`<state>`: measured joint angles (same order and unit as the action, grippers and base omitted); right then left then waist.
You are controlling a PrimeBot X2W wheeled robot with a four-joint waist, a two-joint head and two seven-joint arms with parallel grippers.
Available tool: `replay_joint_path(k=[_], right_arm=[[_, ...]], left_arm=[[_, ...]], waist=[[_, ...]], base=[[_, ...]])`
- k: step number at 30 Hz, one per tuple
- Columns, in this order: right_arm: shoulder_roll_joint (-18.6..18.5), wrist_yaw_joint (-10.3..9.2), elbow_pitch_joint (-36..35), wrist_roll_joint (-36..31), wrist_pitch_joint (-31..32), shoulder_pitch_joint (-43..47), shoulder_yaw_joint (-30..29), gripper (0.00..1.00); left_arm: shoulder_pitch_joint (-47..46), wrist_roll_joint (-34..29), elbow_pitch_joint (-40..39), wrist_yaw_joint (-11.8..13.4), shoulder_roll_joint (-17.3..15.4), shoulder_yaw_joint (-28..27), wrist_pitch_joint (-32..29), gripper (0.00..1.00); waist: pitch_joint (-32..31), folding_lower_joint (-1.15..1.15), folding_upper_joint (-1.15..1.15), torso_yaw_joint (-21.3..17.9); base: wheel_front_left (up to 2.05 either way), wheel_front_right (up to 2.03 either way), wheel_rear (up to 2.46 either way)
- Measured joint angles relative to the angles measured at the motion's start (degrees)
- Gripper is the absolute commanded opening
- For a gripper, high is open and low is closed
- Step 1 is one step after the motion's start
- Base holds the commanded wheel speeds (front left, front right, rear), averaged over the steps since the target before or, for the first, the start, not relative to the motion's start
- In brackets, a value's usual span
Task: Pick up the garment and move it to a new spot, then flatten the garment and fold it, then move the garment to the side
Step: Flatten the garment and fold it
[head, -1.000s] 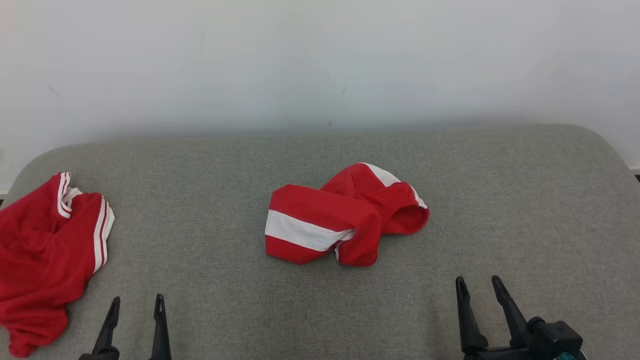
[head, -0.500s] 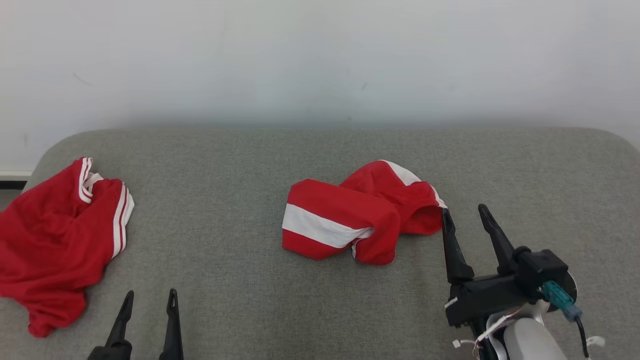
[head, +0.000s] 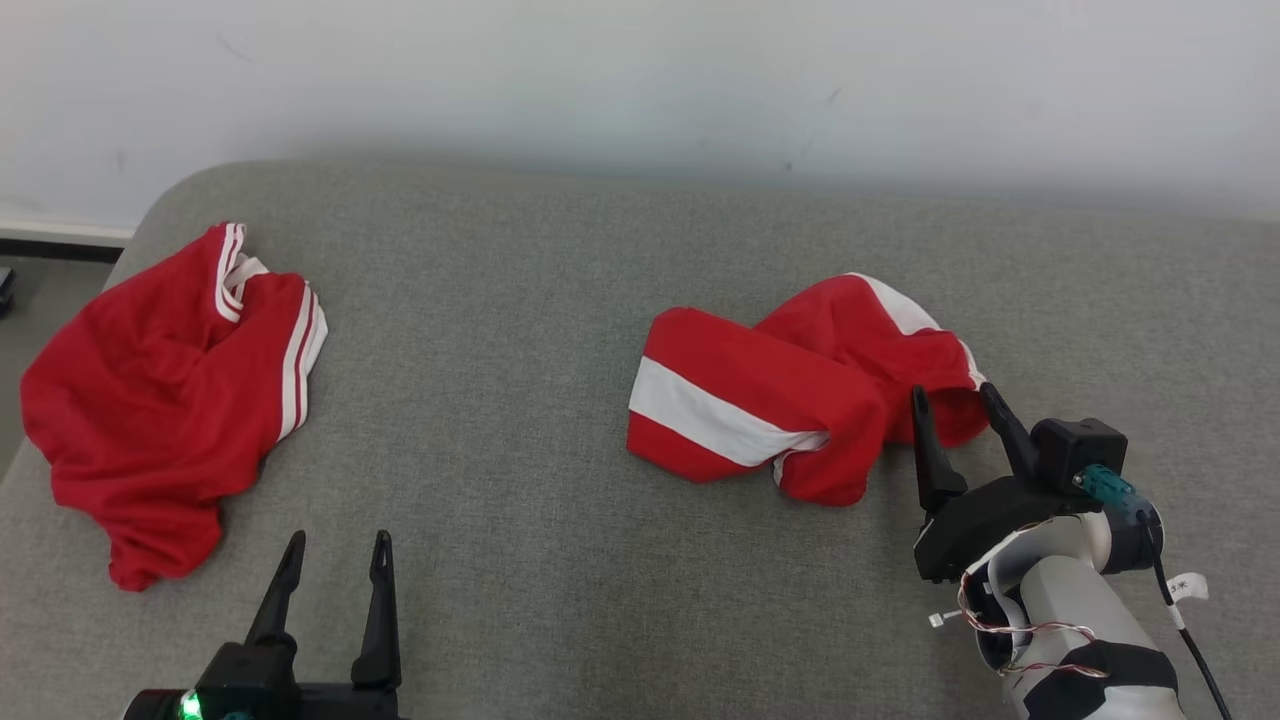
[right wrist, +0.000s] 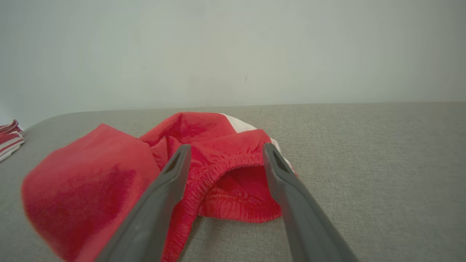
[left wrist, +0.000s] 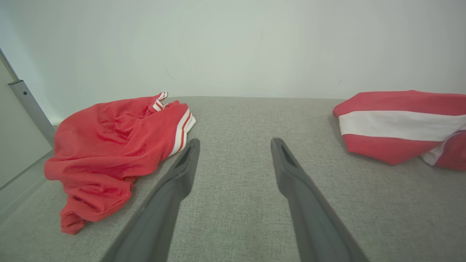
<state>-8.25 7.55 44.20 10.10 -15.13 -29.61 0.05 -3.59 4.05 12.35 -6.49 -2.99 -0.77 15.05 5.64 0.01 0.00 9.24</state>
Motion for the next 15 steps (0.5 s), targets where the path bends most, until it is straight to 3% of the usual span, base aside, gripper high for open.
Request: replay_joint_path(k=[13, 14, 15], right_arm=[[-0.51, 0.0, 10.32, 2.24, -0.01, -6.08, -1.24, 1.0], [-0.43, 0.0, 10.49, 2.8, -0.01, -6.3, -1.34, 0.28], [-0.53, 0.0, 10.32, 2.96, -0.01, -6.6, -1.27, 0.0]], left_arm=[[-3.67, 2.34, 0.24, 1.03, 0.03, 3.28, 0.0, 1.0], [-3.82, 2.52, 0.27, 1.13, 0.05, 3.53, 0.0, 1.0], [-3.88, 2.63, 0.33, 1.22, 0.05, 3.72, 0.0, 1.0]], waist=[[4.88, -0.01, 0.0, 4.07], [5.08, 0.0, 0.01, 4.36], [5.22, 0.0, 0.0, 4.62]], base=[[0.0, 0.0, 0.0], [0.0, 0.0, 0.0], [0.0, 0.0, 0.0]])
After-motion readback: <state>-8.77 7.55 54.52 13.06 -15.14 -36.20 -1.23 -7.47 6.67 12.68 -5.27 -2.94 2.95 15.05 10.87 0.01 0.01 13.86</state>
